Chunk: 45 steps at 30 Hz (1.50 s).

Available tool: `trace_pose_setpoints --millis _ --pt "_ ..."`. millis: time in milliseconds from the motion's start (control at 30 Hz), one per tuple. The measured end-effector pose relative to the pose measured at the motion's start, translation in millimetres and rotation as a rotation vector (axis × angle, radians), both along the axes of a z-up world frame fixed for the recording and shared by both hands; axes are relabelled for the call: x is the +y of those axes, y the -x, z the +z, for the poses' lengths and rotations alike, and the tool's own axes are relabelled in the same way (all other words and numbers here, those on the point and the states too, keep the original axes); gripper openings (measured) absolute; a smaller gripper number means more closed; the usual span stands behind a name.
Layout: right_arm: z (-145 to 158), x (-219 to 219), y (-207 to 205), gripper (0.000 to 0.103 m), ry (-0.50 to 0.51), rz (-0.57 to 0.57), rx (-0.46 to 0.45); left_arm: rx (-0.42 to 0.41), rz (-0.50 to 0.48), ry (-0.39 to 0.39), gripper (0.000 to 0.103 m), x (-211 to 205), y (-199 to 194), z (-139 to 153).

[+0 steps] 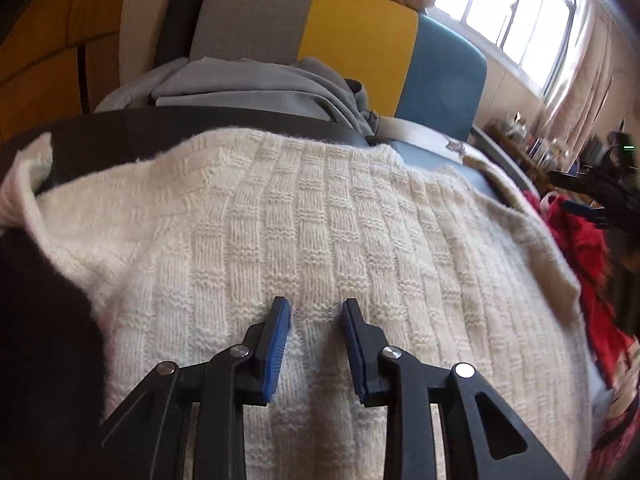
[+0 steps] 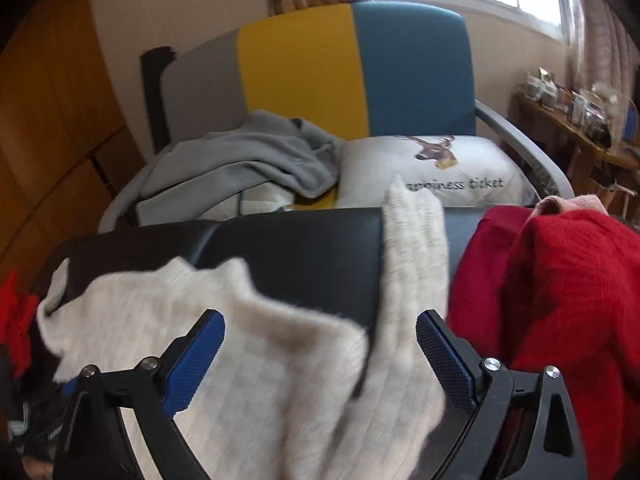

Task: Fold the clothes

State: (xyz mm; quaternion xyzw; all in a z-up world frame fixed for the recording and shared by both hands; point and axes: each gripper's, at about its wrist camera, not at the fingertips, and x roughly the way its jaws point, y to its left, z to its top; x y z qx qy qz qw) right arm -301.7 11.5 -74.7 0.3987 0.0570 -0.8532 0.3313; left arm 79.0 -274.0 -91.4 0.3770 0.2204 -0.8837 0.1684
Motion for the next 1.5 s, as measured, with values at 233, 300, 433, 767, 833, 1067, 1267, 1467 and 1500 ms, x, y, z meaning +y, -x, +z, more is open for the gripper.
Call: trace_pose_setpoints --millis 233,300,433,767,833,1067,1267,1467,1500 --pt "-27.6 -48.9 125.7 0.098 -0.109 -0.094 -0.098 0.02 0.0 -0.012 0.028 -3.0 -0.4 -3.2" --pt "-41.2 -72.2 137.3 0.098 -0.218 -0.07 -0.074 0.04 0.003 -0.044 0.028 -8.3 -1.1 -5.6" --pt "-72.2 -91.4 151.5 0.09 -0.352 -0.032 -0.093 0.077 0.016 -0.091 0.028 -15.7 -1.5 -8.7" --pt "6.4 -11.1 119.9 0.014 -0.17 -0.115 -0.003 0.08 0.022 -0.085 0.028 -16.1 -1.5 -11.5" --pt "36.6 16.5 99.1 0.014 -0.122 -0.125 0.05 0.075 0.022 -0.077 0.028 -15.0 -0.5 -11.7" --pt "98.3 182.7 23.6 0.014 0.167 -0.309 0.098 0.062 0.018 -0.058 0.028 -15.3 4.8 -12.7" --pt "88.5 305.9 -32.4 0.014 0.539 -0.495 0.012 0.015 0.006 -0.031 0.028 -15.2 14.8 -10.9" --pt "35.2 317.3 -36.0 0.014 0.675 -0.579 -0.171 -0.025 -0.014 -0.21 0.028 -25.5 9.2 11.6" --pt "32.0 311.4 -33.8 0.014 0.704 -0.58 -0.184 -0.004 -0.017 -0.249 0.028 -26.3 3.6 17.8"
